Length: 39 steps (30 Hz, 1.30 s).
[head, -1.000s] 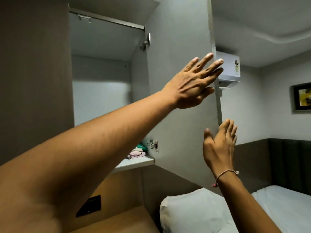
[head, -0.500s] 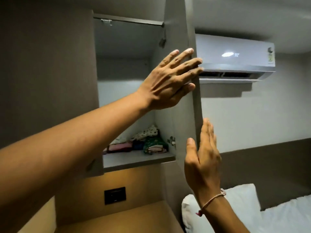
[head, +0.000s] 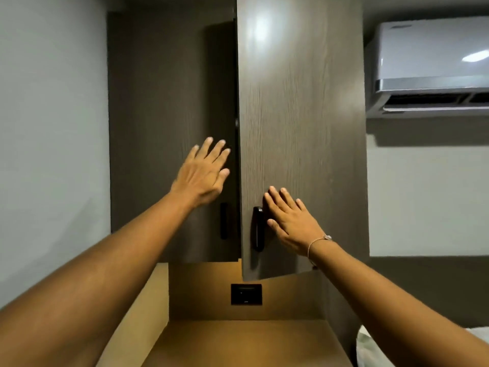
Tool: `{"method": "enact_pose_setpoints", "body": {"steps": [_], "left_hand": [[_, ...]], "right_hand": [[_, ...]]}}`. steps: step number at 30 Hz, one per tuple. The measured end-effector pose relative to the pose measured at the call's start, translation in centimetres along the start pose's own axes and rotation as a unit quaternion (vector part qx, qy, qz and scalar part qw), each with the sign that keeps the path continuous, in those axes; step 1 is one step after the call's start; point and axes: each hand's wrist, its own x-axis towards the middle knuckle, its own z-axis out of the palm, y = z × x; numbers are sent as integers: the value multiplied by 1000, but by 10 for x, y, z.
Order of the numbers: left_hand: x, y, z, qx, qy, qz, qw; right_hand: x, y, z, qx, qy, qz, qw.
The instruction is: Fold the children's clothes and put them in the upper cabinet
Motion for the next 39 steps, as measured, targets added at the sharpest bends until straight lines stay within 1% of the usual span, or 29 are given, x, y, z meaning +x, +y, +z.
{"method": "enact_pose_setpoints", "body": {"steps": [2,5,10,13,18,25,35,39], "left_hand": [[-22,-16,34,-24,-26,-56,998],[-49,-35,85,-35,-73,-109,991],[-94,-43,161,-39,-102,-142,984],[-109,-46,188,-31,-98,-147,984],[-107,-47,204,-29,-51,-149,987],[-109,-50,219,-47,-26,-147,988],[-109,-45,209,-32,-46,-150,987],[-109,-40,202,-49,-55,-156,985]], "right_hand": [[6,14,20,-61,-3,-4,998],[17,23,44,-65,4,38,997],[38,22,81,-61,25,124,990],[43,25,95,-69,38,132,988],[47,34,105,-84,69,122,987],[52,38,117,-80,77,116,987],[52,32,115,-65,69,130,987],[46,22,119,-56,73,152,984]]}}
